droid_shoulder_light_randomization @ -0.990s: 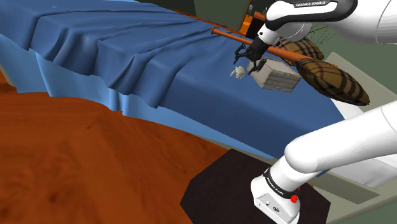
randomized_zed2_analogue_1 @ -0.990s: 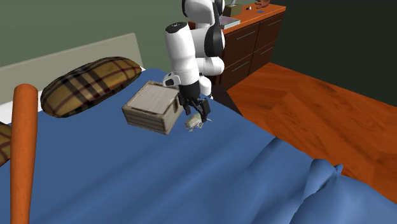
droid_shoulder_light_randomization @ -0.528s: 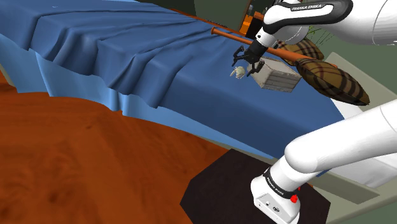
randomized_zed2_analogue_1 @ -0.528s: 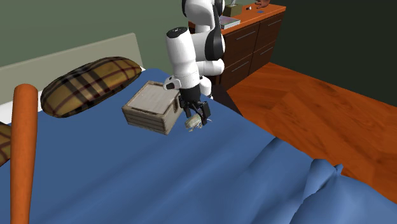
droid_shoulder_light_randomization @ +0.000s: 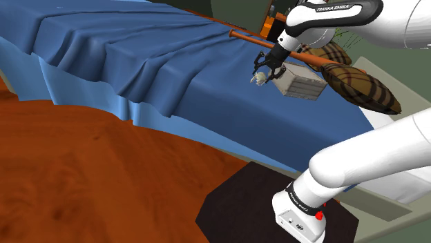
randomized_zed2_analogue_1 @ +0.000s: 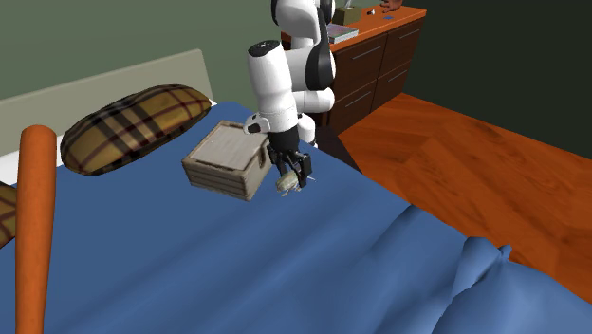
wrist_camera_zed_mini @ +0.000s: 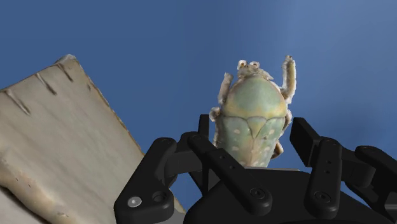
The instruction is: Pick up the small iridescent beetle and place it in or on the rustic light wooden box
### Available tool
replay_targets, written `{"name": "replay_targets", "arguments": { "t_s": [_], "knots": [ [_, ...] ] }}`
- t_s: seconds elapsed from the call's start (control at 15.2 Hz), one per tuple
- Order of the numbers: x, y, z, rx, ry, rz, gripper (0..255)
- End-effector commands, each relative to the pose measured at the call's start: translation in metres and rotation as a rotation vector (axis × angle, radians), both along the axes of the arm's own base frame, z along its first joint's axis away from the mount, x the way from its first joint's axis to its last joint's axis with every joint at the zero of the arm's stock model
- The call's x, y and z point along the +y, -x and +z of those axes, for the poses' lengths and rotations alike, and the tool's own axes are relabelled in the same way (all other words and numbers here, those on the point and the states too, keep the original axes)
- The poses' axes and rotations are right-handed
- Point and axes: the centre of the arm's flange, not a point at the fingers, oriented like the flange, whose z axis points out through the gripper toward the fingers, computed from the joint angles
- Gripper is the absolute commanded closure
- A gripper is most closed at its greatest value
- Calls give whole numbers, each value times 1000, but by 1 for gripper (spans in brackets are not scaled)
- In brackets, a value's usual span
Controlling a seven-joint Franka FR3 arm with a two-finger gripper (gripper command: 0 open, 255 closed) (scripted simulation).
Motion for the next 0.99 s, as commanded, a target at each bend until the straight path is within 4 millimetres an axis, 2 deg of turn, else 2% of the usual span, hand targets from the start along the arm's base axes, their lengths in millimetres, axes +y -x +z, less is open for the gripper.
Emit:
{"name": "replay_targets", "arguments": {
  "t_s": [0.0, 0.2, 0.92],
  "knots": [
    [0, 0, 0, 0, 0, 0, 255],
    [0, 0, 0, 0, 0, 0, 255],
    [0, 0, 58, 0, 0, 0, 255]
  ]
}}
